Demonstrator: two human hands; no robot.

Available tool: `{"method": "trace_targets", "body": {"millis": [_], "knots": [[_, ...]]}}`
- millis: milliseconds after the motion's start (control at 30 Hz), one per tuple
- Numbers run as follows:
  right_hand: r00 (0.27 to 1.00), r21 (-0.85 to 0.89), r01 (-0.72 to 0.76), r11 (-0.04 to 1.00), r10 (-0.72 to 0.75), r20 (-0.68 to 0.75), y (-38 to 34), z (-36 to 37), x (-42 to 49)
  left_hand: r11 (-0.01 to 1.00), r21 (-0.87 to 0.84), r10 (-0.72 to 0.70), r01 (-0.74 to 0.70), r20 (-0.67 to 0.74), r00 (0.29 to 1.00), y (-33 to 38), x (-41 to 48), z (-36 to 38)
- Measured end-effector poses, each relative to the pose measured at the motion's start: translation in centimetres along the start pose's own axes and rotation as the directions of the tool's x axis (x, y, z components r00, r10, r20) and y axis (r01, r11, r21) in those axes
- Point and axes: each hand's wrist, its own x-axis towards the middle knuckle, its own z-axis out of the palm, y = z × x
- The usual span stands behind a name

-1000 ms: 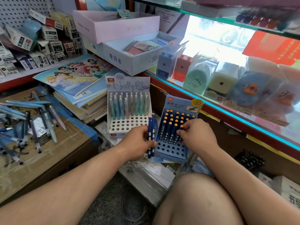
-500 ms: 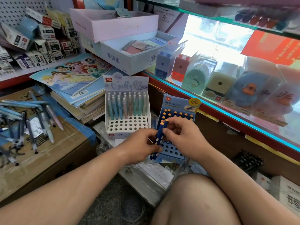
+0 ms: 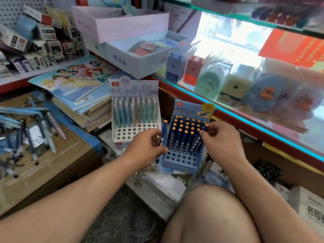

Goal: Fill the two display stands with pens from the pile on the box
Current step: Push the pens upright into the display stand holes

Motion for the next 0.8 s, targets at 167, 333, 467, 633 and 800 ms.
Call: {"method": "trace_targets", "body": {"millis": [167,333,467,633,800], "knots": [[1.000,-0.014,-0.024,1.000,0.024,0.014,-0.1,0.0,0.1,1.000,0.015,0.014,-0.014,-0.015,1.000,-0.3,0.1,0.1],[1.000,-0.083,-0.021,0.996,0.023,0.018,0.1,0.1,0.2,0.999,0.022,0.031,-0.031,-0.011,0.999,-0.2,0.1,0.0],[0.998,-0.106,-0.018,0.994,0.024,0.062,0.3,0.3,0.3,0.999,0.027,0.038,-0.038,-0.003,0.999,-0.1,0.0,0.0],[0.995,-0.220,0.004,0.976,0.017,0.096,0.3,1.0,0.9,0.999,0.029,0.029,-0.029,-0.004,1.000,-0.1,-0.1,0.2],[0.986,-0.299,-0.031,0.954,0.078,0.148,0.8,1.4,1.0,0.999,0.032,0.031,-0.031,0.007,0.999,0.0,-0.3,0.3]]}}
